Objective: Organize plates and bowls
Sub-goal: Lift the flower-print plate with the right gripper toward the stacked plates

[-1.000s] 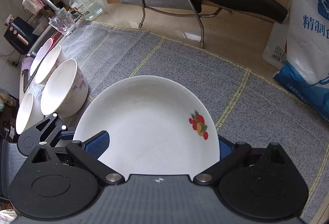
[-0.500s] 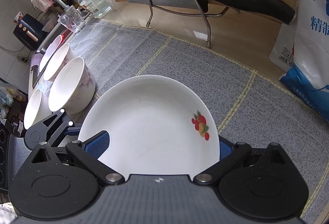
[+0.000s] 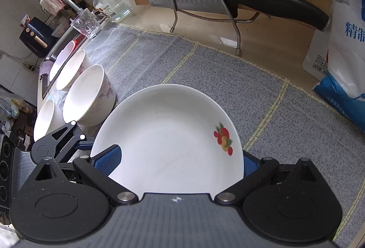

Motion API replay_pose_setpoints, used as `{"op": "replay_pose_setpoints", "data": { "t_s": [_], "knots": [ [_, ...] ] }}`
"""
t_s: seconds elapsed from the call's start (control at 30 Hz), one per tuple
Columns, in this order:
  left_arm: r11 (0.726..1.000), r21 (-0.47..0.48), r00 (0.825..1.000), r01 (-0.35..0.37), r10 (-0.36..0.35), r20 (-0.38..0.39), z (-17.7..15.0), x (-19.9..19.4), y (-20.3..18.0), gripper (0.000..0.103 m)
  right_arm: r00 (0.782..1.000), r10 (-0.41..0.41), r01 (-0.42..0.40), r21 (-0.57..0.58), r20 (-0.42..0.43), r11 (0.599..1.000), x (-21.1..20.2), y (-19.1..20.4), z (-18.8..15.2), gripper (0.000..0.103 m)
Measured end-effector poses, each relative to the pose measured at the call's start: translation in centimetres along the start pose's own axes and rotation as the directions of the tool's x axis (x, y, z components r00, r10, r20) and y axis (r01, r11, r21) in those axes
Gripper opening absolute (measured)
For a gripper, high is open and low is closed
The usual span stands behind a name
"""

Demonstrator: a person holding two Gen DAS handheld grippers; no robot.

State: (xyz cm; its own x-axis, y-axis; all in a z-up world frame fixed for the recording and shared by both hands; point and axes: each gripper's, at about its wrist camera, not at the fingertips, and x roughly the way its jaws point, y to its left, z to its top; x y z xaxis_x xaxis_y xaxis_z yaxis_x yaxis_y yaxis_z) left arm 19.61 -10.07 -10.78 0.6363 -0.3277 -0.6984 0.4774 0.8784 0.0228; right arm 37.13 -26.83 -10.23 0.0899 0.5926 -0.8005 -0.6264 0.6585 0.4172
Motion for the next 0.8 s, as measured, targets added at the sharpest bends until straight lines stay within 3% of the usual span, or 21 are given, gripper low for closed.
{"op": "replay_pose_setpoints", "data": {
  "t_s": [0.8],
  "knots": [
    [0.998, 0.034, 0.998, 0.057, -0.057, -0.011, 0.5, -5.5, -2.6, 0.101, 0.997, -0.007, 0.005, 0.028, 0.073, 1.000, -4.4, 4.2, -3.8, 0.103]
  ]
}}
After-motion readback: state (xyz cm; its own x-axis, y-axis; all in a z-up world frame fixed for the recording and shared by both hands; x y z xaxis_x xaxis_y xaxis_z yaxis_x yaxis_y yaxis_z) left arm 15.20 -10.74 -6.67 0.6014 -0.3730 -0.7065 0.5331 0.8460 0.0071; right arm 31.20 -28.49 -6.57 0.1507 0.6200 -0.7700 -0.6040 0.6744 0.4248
